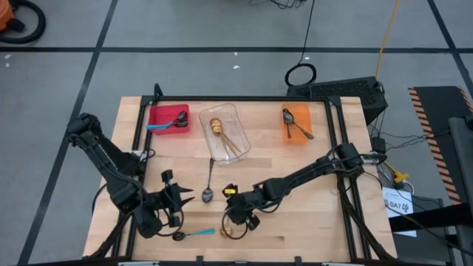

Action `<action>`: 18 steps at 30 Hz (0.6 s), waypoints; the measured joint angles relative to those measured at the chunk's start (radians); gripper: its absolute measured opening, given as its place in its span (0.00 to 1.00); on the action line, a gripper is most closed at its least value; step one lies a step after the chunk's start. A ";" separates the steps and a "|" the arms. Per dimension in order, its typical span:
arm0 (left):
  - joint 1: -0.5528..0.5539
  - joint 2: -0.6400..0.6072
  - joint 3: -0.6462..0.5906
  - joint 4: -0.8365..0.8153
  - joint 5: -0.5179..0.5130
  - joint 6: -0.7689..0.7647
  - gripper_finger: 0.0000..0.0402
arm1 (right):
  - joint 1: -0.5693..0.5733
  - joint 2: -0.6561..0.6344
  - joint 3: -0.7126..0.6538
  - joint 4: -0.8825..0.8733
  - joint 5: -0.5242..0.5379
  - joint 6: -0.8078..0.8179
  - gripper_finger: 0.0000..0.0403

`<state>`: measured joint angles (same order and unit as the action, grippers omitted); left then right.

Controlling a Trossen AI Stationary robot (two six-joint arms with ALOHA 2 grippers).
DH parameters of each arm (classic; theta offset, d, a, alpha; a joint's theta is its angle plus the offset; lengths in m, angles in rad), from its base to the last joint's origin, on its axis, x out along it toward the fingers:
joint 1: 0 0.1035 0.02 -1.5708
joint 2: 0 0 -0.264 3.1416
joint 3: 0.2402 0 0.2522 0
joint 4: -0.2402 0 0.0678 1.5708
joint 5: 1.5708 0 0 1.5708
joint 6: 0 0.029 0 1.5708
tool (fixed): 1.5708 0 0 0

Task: Sort silverware by color (type)
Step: Put the gold spoon into the transparent bin

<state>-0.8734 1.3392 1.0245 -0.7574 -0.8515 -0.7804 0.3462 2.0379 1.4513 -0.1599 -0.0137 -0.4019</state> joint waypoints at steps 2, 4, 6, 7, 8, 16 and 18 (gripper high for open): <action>0.000 0.000 0.000 0.000 -0.004 0.010 0.29 | -0.002 0.024 0.000 0.031 -0.036 0.020 0.37; 0.000 0.000 0.000 0.000 -0.005 0.019 0.29 | -0.007 0.049 0.000 0.060 -0.065 0.038 0.37; 0.000 0.000 0.000 0.000 -0.006 0.029 0.29 | -0.011 0.070 0.000 0.087 -0.072 0.047 0.37; 0.000 0.000 0.000 0.000 -0.006 0.038 0.29 | -0.012 0.081 0.000 0.092 -0.084 0.047 0.37; 0.000 0.000 0.000 0.000 -0.007 0.040 0.29 | -0.016 0.092 0.000 0.096 -0.097 0.047 0.37; 0.000 0.000 0.000 -0.002 -0.007 0.052 0.29 | -0.046 0.149 0.002 0.108 -0.195 0.077 0.37; 0.000 0.000 0.000 -0.003 -0.010 0.053 0.29 | -0.056 0.156 0.002 0.107 -0.218 0.074 0.37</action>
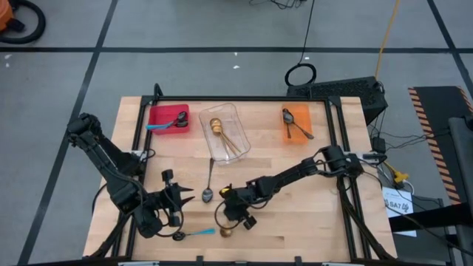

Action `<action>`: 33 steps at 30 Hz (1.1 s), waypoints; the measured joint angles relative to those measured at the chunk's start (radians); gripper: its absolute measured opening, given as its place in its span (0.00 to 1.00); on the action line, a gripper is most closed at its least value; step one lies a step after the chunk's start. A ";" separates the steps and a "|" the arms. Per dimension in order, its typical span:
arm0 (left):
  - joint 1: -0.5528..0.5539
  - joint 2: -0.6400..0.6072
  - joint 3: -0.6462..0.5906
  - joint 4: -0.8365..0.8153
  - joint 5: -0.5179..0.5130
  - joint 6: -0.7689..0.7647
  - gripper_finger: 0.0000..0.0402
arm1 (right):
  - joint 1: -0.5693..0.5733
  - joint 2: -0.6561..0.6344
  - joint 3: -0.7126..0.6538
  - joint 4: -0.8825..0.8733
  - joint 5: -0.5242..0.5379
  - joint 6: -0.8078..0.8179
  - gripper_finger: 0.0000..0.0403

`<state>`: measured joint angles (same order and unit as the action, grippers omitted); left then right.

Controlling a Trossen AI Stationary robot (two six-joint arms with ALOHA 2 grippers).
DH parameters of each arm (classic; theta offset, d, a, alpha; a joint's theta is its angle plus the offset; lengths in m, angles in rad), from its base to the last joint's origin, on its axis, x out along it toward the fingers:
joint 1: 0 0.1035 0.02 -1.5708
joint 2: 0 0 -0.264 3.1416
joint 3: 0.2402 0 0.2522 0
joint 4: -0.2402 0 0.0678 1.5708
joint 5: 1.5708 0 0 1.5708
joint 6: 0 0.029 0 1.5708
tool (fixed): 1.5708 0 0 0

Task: Sort silverware by color (type)
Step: Put the gold spoon into the transparent bin

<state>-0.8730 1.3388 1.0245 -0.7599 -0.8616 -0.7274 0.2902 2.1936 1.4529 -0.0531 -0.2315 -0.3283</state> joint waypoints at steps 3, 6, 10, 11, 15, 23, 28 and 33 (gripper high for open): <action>0.000 0.000 0.000 0.000 -0.005 0.010 0.29 | -0.017 0.010 0.000 -0.010 -0.051 -0.003 0.33; 0.000 0.000 0.000 0.001 -0.007 0.012 0.29 | -0.025 0.011 0.000 -0.028 -0.071 -0.020 0.27; 0.000 0.000 0.000 0.001 -0.031 0.020 0.29 | -0.030 0.010 0.000 -0.034 -0.086 -0.054 0.15; 0.000 0.000 0.000 0.001 -0.040 0.025 0.29 | -0.031 0.010 0.000 -0.036 -0.093 -0.059 0.12; 0.000 0.000 0.000 0.001 -0.058 0.034 0.29 | -0.031 0.011 0.000 -0.048 -0.093 -0.082 0.03; 0.011 0.000 0.000 -0.008 -0.113 0.090 0.29 | -0.031 -0.009 -0.002 -0.061 -0.087 0.014 0.02; 0.010 0.000 0.000 -0.082 -0.196 0.097 0.29 | -0.035 -0.077 -0.008 -0.120 -0.056 0.130 0.02; 0.017 0.000 0.000 -0.177 -0.240 0.088 0.29 | -0.050 -0.177 -0.007 -0.161 0.012 0.278 0.02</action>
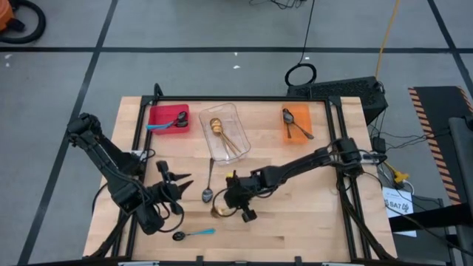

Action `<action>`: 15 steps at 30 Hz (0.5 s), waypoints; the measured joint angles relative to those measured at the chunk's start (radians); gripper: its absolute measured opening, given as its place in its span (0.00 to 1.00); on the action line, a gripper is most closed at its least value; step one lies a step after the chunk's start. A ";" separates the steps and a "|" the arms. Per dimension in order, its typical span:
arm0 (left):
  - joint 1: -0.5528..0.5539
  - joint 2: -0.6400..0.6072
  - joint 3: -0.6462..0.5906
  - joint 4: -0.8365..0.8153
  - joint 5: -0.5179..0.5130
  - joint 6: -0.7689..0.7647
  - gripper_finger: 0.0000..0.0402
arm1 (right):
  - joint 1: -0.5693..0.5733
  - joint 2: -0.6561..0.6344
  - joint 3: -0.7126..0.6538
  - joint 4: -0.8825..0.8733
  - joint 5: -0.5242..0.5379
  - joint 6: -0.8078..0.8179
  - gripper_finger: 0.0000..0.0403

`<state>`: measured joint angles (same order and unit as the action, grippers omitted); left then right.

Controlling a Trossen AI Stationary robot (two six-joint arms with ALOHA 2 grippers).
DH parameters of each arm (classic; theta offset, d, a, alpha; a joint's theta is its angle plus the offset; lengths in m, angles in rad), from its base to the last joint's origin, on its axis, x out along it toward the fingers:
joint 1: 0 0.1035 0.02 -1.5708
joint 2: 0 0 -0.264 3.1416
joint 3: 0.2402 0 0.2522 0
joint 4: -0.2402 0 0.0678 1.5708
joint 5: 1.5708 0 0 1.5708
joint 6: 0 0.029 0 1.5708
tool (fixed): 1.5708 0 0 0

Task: Sort silverware by color (type)
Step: Put the gold spoon into the transparent bin

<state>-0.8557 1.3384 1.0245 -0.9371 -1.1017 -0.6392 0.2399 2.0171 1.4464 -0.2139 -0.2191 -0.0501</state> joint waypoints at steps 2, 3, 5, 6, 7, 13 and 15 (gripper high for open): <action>0.008 0.000 0.000 -0.042 0.000 -0.002 0.29 | -0.011 -0.034 0.000 -0.014 0.029 0.065 0.02; 0.011 0.000 0.000 -0.063 -0.001 -0.004 0.29 | -0.017 -0.051 0.000 -0.022 0.043 0.095 0.02; 0.016 0.000 0.000 -0.106 -0.001 -0.014 0.29 | -0.031 -0.087 0.000 -0.020 0.079 0.143 0.02; 0.019 0.000 0.000 -0.127 -0.002 -0.021 0.29 | -0.036 -0.106 0.001 -0.019 0.106 0.162 0.02; 0.023 0.000 0.000 -0.144 -0.002 -0.028 0.29 | -0.043 -0.124 0.001 -0.023 0.135 0.177 0.02; 0.047 0.000 0.000 -0.257 -0.034 -0.092 0.29 | -0.115 -0.194 0.002 -0.038 0.246 0.327 0.02; 0.055 0.000 0.000 -0.293 -0.039 -0.118 0.29 | -0.146 -0.210 0.002 -0.036 0.248 0.356 0.02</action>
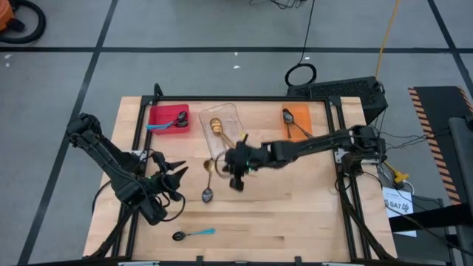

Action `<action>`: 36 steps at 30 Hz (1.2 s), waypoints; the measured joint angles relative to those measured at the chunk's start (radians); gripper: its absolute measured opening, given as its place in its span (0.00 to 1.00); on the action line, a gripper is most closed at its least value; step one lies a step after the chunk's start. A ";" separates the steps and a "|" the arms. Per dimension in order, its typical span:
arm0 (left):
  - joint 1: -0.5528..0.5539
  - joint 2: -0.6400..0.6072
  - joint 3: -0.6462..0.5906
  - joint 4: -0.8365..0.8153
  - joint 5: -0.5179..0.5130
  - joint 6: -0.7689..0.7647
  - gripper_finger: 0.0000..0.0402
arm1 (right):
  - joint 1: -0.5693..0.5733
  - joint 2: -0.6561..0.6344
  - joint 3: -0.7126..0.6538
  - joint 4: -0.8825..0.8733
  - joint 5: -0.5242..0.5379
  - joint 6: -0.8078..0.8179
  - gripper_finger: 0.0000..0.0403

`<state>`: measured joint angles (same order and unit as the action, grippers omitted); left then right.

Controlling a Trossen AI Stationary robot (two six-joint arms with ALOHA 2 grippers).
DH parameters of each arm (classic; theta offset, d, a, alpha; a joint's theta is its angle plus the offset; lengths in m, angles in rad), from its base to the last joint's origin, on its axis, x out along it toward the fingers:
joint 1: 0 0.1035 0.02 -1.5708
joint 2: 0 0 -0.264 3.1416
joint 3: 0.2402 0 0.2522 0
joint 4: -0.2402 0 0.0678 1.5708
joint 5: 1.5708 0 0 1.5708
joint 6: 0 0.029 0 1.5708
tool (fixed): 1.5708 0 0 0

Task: Sort silverware by color (type)
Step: Put the gold spoon into the transparent bin

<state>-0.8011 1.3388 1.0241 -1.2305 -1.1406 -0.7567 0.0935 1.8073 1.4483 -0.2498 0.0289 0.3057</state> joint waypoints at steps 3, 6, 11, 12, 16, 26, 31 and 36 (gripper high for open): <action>0.007 0.000 0.000 -0.045 -0.011 -0.041 0.29 | -0.039 0.000 0.012 0.004 0.005 -0.003 0.02; 0.013 0.000 0.000 -0.074 -0.012 -0.073 0.29 | -0.069 0.016 0.053 -0.003 0.001 -0.010 0.02; 0.013 0.001 0.000 -0.113 -0.012 -0.103 0.29 | -0.108 0.027 0.134 -0.009 0.002 -0.041 0.02; 0.013 0.001 0.000 -0.115 -0.013 -0.103 0.29 | -0.118 0.026 0.148 -0.010 0.007 -0.041 0.02; 0.013 0.001 0.000 -0.145 -0.024 -0.110 0.29 | -0.155 0.026 0.206 -0.033 0.030 -0.060 0.02; 0.015 0.000 0.000 -0.240 -0.158 -0.143 0.29 | -0.247 0.047 0.243 0.121 0.025 -0.093 0.02; 0.019 -0.001 0.000 -0.308 -0.232 -0.160 0.29 | -0.286 0.115 0.308 0.156 0.018 -0.132 0.02; 0.047 -0.001 0.000 -0.338 -0.302 -0.188 0.29 | -0.313 0.232 0.485 0.079 -0.004 -0.180 0.02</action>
<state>-0.7542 1.3376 1.0241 -1.5688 -1.4428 -0.9450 -0.2192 2.0389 1.9335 -0.1710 0.0251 0.1256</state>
